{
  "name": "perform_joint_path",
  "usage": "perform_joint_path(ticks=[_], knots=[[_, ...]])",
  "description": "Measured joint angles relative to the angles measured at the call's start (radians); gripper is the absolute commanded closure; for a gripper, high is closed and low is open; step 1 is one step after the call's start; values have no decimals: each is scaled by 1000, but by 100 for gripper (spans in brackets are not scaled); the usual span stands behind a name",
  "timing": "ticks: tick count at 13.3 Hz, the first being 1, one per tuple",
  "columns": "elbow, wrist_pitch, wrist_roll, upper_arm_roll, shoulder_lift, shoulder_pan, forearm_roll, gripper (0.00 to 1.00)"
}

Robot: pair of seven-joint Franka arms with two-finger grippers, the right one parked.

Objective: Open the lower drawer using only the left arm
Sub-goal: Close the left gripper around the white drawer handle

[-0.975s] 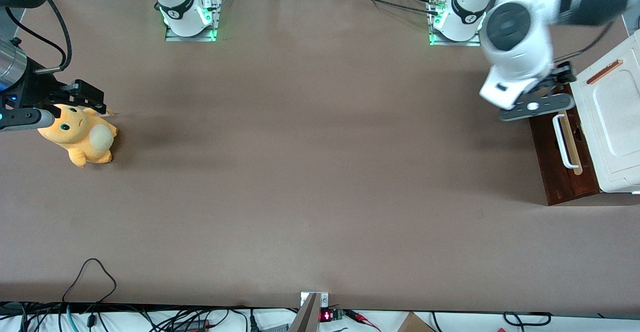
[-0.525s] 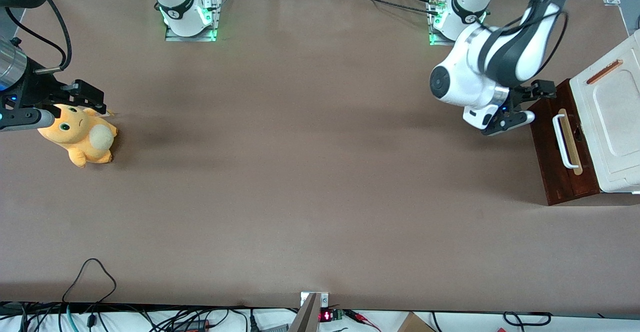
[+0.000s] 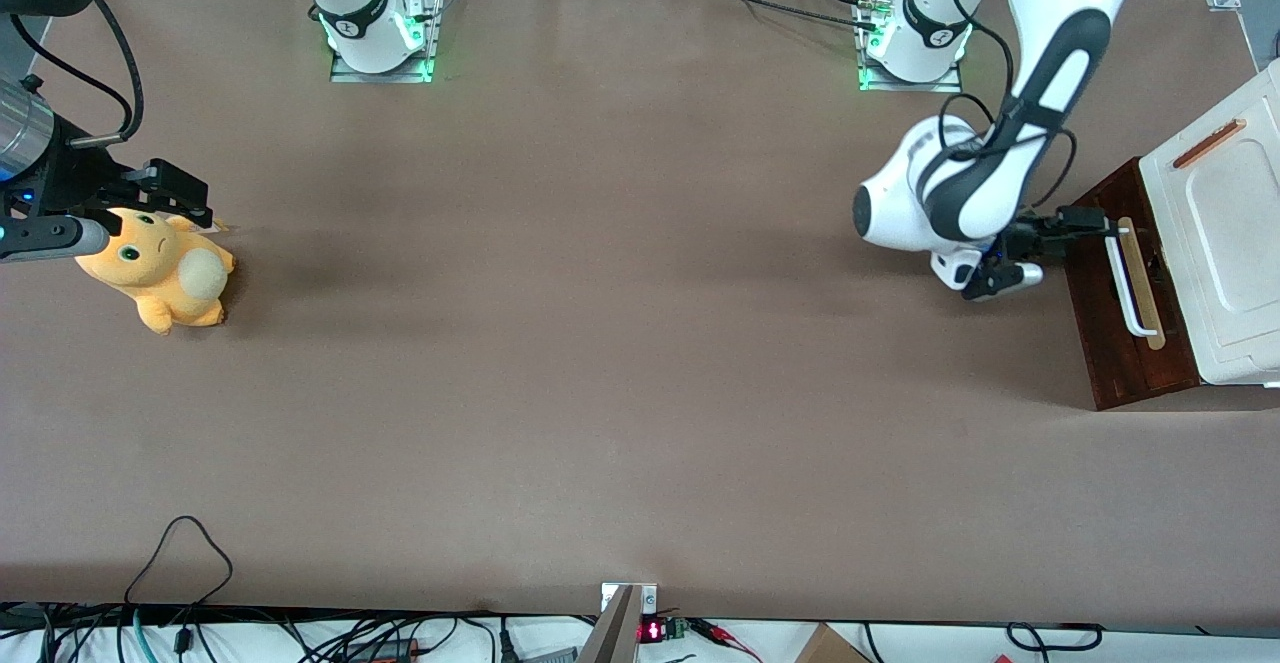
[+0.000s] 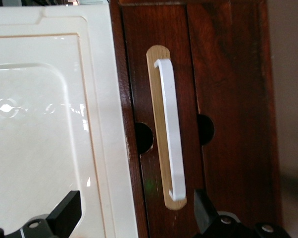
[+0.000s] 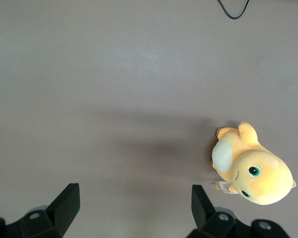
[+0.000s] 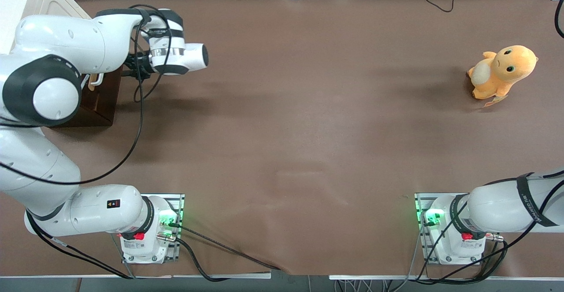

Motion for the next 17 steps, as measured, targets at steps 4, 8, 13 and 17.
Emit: perform_joint_path(ticks=[4, 8, 13, 17], knots=[[19, 4, -22, 36, 77, 27, 33, 0], [39, 5, -23, 59, 111, 34, 97, 0], [66, 47, -22, 100, 136, 50, 122, 30], [68, 47, -22, 96, 136, 41, 122, 39]])
